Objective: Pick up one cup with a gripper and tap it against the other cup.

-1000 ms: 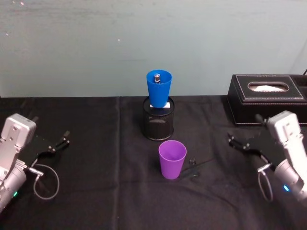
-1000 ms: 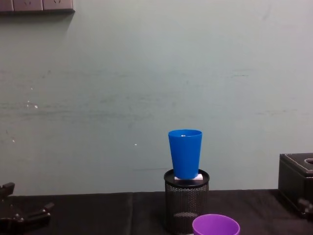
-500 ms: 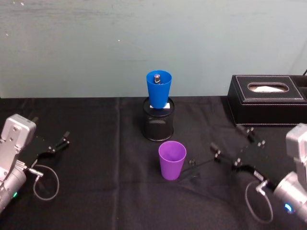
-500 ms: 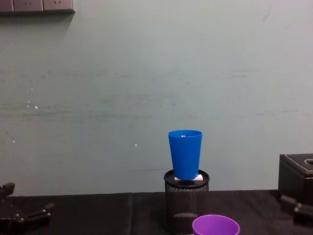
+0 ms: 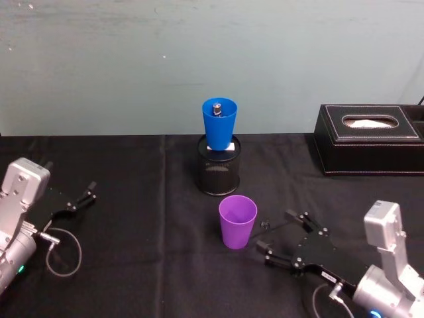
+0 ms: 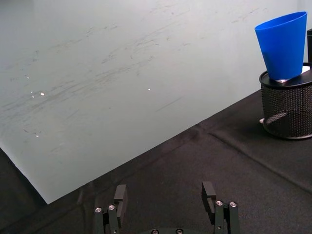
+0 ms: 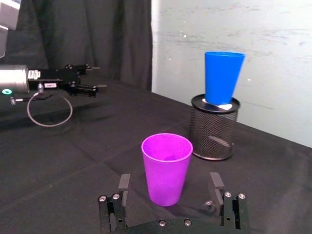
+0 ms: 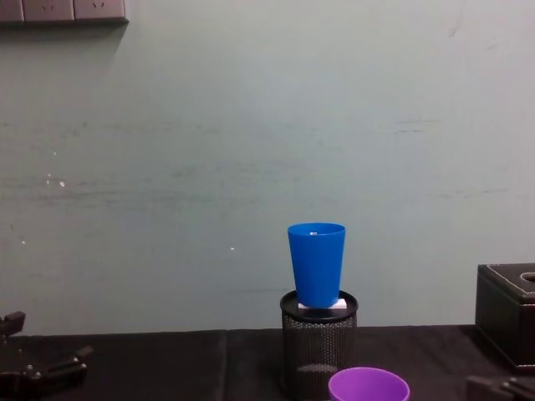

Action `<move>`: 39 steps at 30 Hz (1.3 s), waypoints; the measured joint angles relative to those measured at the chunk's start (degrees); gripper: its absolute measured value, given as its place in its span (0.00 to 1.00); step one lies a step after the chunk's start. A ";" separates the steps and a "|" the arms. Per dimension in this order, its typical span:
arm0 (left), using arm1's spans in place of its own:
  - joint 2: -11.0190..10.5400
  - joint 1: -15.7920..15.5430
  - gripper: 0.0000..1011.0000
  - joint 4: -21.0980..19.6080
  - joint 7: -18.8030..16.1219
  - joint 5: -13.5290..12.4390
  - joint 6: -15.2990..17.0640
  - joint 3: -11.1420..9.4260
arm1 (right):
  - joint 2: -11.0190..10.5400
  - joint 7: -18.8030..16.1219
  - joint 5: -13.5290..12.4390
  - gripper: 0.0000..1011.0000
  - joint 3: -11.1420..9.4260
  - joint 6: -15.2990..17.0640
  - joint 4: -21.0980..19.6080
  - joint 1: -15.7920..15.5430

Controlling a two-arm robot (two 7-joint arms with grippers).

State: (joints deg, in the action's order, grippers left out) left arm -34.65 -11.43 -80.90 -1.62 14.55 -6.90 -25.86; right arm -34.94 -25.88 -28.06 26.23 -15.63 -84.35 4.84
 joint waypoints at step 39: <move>0.00 0.00 0.99 0.00 0.00 0.00 -0.01 0.00 | 13.90 -5.67 6.65 0.99 1.55 3.51 17.00 13.65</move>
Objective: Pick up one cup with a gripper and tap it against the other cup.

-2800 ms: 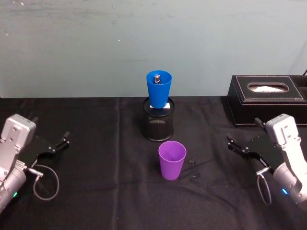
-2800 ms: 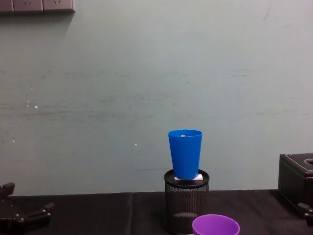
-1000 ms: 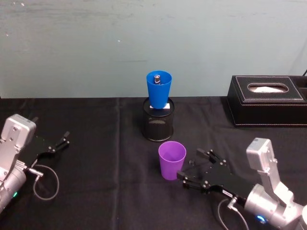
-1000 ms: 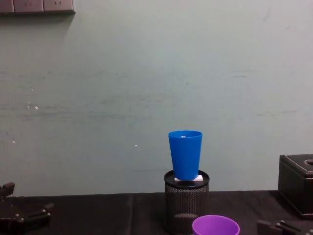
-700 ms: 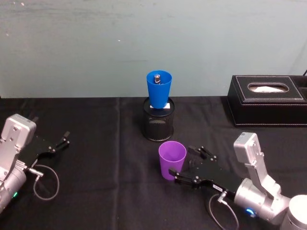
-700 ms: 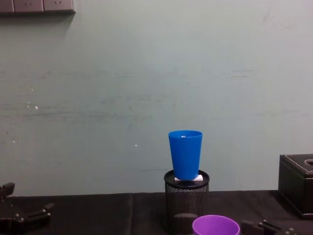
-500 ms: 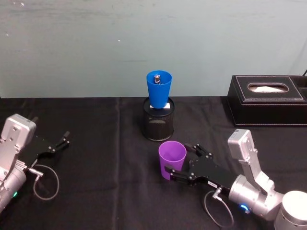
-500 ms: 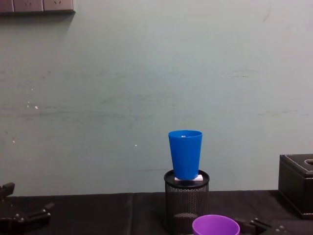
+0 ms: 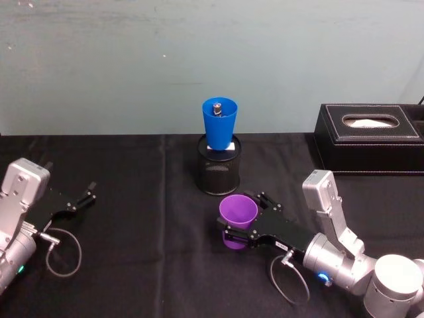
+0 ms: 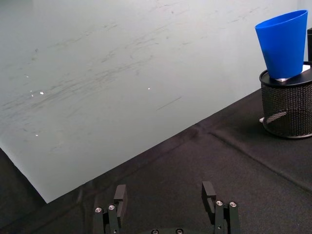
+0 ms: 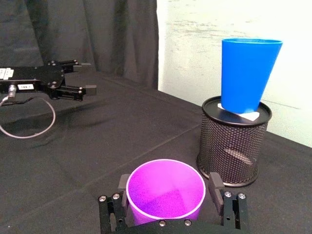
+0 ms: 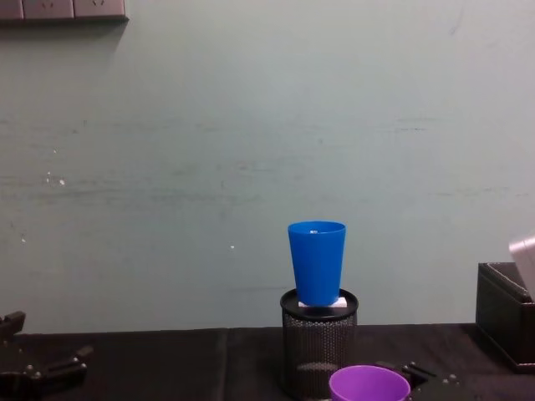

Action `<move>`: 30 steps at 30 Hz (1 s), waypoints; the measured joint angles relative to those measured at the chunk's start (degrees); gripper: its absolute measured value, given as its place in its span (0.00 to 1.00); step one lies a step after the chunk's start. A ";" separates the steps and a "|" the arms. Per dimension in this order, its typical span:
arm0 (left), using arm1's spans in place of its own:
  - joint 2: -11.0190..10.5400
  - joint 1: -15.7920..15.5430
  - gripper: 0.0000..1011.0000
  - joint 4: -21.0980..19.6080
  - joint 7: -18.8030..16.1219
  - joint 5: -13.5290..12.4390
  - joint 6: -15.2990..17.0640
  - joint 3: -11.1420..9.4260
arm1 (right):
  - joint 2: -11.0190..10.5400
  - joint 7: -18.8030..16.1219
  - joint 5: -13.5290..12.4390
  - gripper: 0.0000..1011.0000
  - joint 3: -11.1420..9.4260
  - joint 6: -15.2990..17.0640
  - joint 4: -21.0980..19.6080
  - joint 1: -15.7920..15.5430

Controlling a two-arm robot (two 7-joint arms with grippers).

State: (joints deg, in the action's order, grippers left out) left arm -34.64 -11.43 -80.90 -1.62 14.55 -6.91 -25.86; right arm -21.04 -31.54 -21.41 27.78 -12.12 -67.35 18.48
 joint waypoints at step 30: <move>0.00 0.00 0.99 0.00 0.00 0.00 0.00 0.00 | -2.46 0.58 1.65 0.73 -0.72 4.44 -9.29 -1.21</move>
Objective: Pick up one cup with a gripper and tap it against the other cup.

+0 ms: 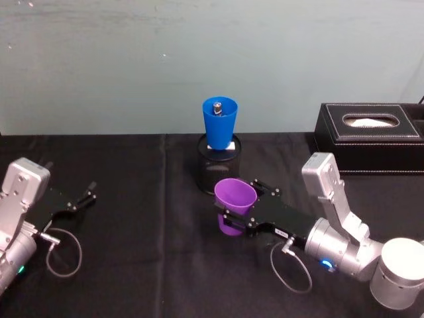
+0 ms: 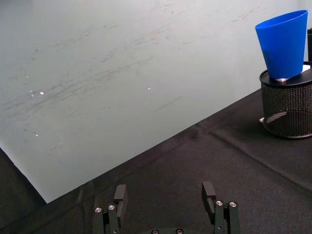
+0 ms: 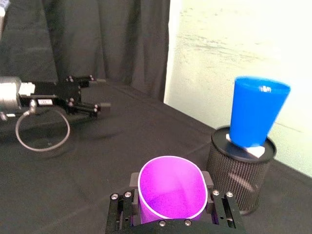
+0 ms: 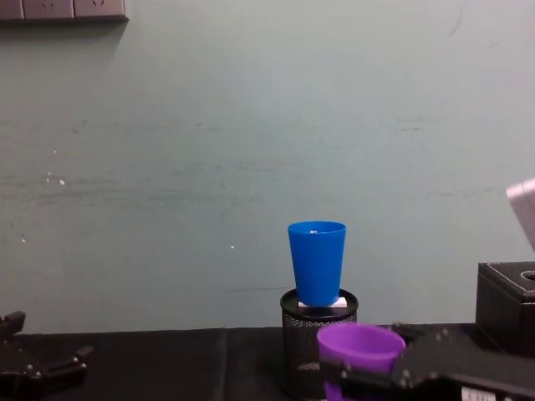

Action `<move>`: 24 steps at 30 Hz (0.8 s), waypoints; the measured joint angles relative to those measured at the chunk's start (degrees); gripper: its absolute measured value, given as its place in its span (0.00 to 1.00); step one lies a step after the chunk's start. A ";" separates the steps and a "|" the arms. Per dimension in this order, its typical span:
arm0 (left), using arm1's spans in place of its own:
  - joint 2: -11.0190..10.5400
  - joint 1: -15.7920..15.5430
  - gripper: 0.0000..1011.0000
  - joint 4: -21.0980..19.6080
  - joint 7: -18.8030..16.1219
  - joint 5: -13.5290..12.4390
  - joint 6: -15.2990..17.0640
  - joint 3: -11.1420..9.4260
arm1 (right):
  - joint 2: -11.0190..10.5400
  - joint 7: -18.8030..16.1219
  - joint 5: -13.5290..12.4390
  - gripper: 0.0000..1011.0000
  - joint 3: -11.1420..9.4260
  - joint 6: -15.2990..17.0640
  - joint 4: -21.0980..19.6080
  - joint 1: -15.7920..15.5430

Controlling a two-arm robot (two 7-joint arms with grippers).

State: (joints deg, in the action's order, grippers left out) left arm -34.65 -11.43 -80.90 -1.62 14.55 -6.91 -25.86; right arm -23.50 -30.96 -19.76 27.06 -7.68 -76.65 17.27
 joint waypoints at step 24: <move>0.00 0.00 0.99 0.00 0.00 0.00 0.00 0.00 | -4.33 2.26 -2.72 0.72 -1.49 16.58 -15.72 2.81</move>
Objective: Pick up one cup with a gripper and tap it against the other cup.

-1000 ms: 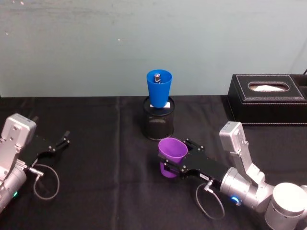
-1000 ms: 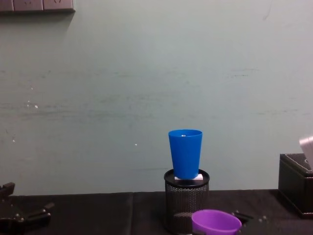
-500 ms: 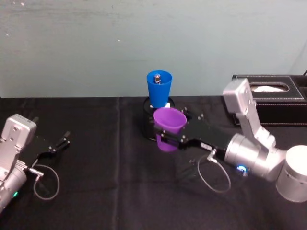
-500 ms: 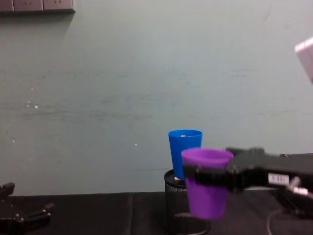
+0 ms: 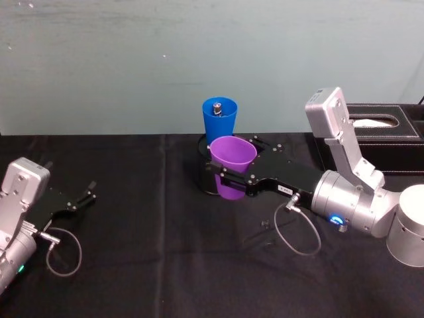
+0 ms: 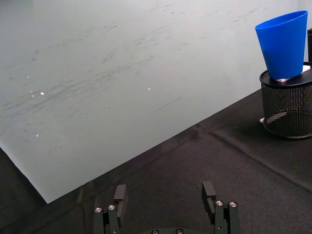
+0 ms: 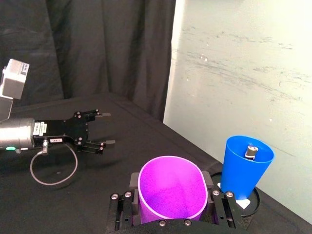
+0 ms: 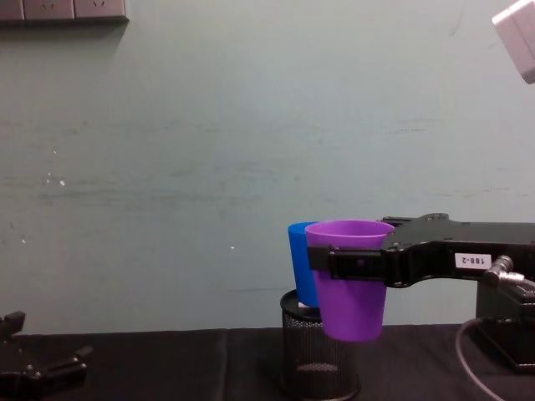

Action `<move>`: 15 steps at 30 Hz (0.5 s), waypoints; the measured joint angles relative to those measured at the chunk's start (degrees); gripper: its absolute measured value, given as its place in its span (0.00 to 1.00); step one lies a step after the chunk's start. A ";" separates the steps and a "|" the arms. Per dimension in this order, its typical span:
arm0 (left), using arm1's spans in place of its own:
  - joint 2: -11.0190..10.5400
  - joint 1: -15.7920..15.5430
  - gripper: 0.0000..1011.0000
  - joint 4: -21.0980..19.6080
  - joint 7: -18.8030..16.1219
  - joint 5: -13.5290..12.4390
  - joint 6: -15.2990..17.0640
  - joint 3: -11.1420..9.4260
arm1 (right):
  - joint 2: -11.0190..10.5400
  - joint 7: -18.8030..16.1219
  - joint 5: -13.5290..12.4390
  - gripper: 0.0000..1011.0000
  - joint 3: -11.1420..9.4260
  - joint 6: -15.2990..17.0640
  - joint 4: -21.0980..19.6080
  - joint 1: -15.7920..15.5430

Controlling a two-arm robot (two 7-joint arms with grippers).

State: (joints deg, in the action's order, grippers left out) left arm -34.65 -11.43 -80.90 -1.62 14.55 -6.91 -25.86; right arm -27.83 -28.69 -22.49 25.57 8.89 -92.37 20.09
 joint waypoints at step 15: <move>0.00 0.00 0.99 0.00 0.00 0.00 0.00 0.00 | 0.18 -0.34 0.14 0.72 0.00 -0.62 0.53 -0.07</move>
State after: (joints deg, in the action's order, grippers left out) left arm -34.64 -11.43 -80.90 -1.62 14.55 -6.91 -25.86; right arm -27.65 -29.04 -22.35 25.57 8.27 -91.85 20.01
